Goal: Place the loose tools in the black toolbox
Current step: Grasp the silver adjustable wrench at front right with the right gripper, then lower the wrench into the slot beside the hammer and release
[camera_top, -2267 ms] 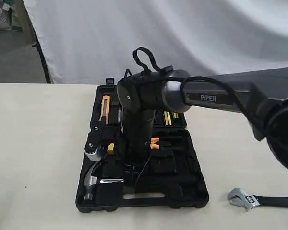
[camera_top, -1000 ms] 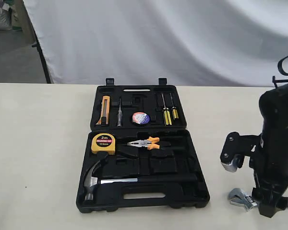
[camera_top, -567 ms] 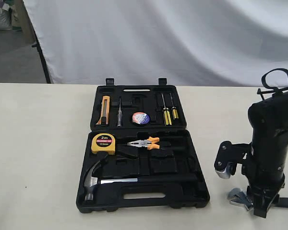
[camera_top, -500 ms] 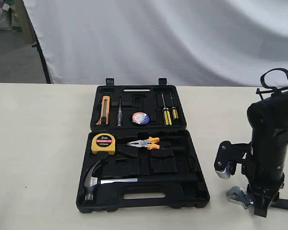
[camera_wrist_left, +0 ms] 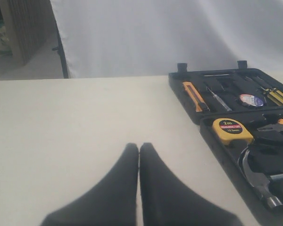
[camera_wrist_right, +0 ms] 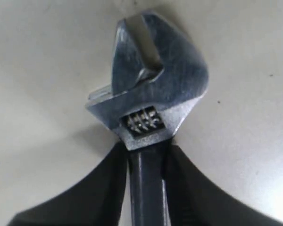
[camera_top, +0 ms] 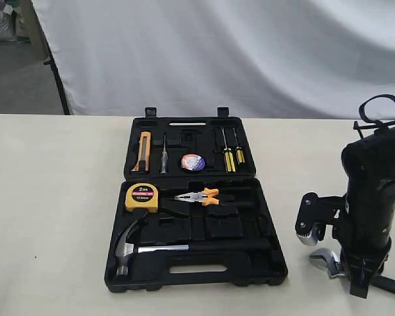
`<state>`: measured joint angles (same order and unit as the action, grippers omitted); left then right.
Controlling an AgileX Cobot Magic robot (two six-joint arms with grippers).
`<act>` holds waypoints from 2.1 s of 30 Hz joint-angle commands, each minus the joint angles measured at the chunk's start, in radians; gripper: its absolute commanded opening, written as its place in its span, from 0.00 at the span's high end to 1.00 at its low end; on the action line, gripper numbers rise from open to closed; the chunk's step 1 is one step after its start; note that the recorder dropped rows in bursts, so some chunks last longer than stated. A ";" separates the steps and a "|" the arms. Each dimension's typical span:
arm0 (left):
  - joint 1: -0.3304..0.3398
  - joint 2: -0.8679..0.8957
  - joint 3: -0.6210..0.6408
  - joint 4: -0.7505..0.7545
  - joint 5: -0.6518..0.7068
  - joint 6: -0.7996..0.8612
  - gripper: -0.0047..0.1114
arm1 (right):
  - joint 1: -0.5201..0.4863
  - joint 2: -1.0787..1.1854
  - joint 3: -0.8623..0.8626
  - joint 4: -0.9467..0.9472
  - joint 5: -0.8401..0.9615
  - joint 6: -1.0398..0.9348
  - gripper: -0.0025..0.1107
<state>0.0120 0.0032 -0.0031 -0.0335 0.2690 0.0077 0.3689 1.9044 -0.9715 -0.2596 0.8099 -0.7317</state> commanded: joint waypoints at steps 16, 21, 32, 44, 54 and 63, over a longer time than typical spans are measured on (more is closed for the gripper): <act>-0.006 -0.003 0.003 0.003 0.000 -0.008 0.95 | 0.026 -0.241 -0.123 0.339 -0.043 -0.161 0.98; -0.006 -0.003 0.003 0.003 0.000 -0.008 0.95 | 0.163 -0.201 -0.216 0.419 -0.053 -0.244 0.98; -0.006 -0.003 0.003 0.003 0.000 -0.008 0.95 | 0.376 0.121 -0.572 0.273 0.070 -0.186 0.98; -0.006 -0.003 0.003 0.003 0.000 -0.008 0.95 | 0.454 0.292 -0.748 0.159 0.242 -0.129 0.98; -0.006 -0.003 0.003 0.003 0.000 -0.008 0.95 | 0.460 0.335 -0.760 0.116 0.270 -0.117 0.98; -0.006 -0.003 0.003 0.000 0.000 -0.008 0.95 | 0.462 0.335 -0.760 0.116 0.213 -0.105 0.98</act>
<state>0.0120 0.0032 -0.0031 -0.0335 0.2690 0.0077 0.8361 2.2382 -1.7292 -0.1281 1.0508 -0.8457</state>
